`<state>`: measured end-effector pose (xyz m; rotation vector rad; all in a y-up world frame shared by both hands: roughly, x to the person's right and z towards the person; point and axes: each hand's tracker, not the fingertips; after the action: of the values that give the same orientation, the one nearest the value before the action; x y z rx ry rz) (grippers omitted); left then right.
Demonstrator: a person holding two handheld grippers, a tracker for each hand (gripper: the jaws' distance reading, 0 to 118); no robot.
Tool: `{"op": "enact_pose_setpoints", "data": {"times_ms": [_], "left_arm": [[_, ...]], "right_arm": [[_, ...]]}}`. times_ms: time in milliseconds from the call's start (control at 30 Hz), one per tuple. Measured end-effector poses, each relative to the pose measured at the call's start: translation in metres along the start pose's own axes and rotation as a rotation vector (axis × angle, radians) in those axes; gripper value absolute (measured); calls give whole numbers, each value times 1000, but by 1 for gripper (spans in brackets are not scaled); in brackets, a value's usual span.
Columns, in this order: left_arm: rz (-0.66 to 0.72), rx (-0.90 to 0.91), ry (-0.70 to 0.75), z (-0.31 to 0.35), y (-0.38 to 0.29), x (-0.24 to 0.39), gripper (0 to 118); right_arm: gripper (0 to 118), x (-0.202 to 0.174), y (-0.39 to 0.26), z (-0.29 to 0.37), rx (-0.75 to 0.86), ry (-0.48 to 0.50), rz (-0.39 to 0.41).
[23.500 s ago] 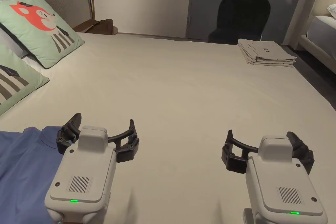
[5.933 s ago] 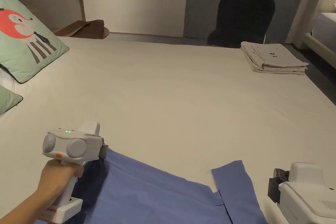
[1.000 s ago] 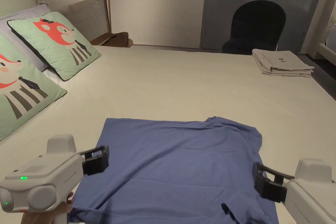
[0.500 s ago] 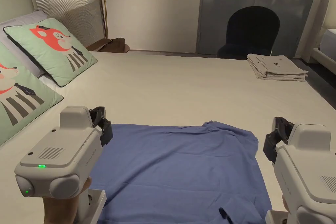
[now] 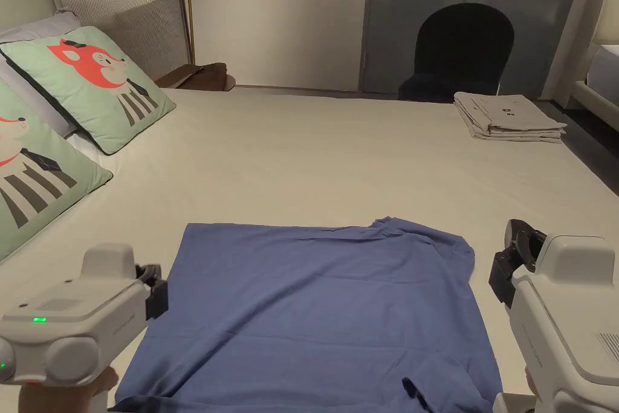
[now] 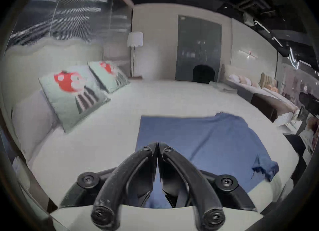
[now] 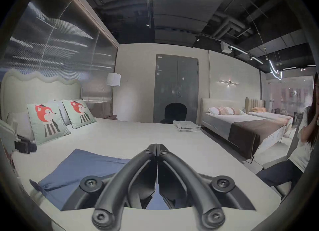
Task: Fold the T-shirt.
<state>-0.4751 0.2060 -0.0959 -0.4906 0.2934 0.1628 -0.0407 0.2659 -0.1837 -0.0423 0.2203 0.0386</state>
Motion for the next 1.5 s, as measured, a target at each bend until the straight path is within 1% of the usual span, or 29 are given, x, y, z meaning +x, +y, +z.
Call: {"op": "enact_pose_setpoints", "data": {"times_ms": [33, 67, 100, 133, 167, 200, 433, 567, 600, 633, 667, 700, 733, 833, 867, 900, 933, 967, 1000, 1033, 1067, 1100, 1233, 1333, 1367, 1400, 1433, 1467, 1500], "left_arm": [[25, -34, 7, -1, -9, -7, 3], [45, -67, 15, -3, -17, -13, 13], [65, -86, 30, -4, -25, -21, 43], [79, -109, 38, -5, -35, -28, 66], [79, -148, 38, -7, -42, -33, 84], [81, -203, 39, -10, -50, -38, 96], [90, -303, 85, -9, -95, -47, 96], [67, -334, 69, -12, -109, -45, 95], [56, -341, 59, -12, -112, -43, 88], [47, -350, 43, -13, -114, -45, 72], [33, -367, 30, -15, -115, -44, 48], [19, -380, 14, -16, -116, -42, 10], [2, -382, 9, -17, -117, -39, 7], [-68, -366, 27, -17, -118, -34, 6], [-69, -373, 24, -17, -116, -33, 6], [-74, -368, 15, -17, -118, -36, 6], [-77, -363, 15, -17, -118, -37, 6], [-77, -366, 15, -18, -117, -38, 6], [-73, -365, 14, -18, -116, -40, 6], [-60, -359, 13, -18, -118, -41, 6], [-52, -361, 11, -19, -118, -42, 6], [-47, -361, 12, -19, -118, -44, 6], [-42, -350, 14, -13, -116, -40, 6], [-36, -340, 13, -9, -113, -38, 6], [-33, -335, 12, -7, -112, -38, 6], [-28, -329, 10, -6, -111, -39, 6], [-24, -325, 10, -4, -109, -38, 6], [-17, -320, 7, -3, -107, -38, 6], [-11, -319, 4, -2, -106, -38, 6]], "right_arm": [[0, 1, -2, -1, -5, 2, 3], [0, 1, -3, -1, -11, 2, 3], [0, 2, -4, -1, -18, 4, -1], [0, 3, -6, -2, -23, 7, -2], [0, 3, -8, -3, -28, 5, -3], [0, 3, -10, -3, -32, 1, -4], [0, 7, -24, -8, -86, 3, -21], [0, 5, -30, -7, -110, 9, -14], [0, 5, -32, -7, -115, 9, -11], [0, 6, -34, -7, -119, 10, -10], [0, 7, -35, -6, -125, 10, -12], [0, 8, -37, -6, -133, 10, -14], [0, 8, -39, -4, -139, 8, -14], [0, 13, -51, 1, -171, -10, -20], [0, 16, -58, 3, -190, -23, -25], [7, 19, -67, 5, -231, -42, -28], [22, 21, -76, 6, -277, -50, -26], [46, 24, -83, 7, -319, -51, -26], [78, 25, -93, 9, -358, -46, -37], [94, 27, -103, 10, -407, -37, -49], [102, 28, -112, 11, -458, -26, -53], [102, 28, -121, 13, -483, -15, -53], [102, 22, -155, 15, -622, 24, 4], [101, 17, -169, 14, -654, 40, 13], [99, 16, -172, 14, -655, 46, 15], [87, 15, -174, 15, -653, 55, 14], [67, 14, -173, 16, -653, 58, 11], [37, 14, -174, 16, -653, 56, 6], [3, 13, -174, 16, -651, 50, 0]]}}
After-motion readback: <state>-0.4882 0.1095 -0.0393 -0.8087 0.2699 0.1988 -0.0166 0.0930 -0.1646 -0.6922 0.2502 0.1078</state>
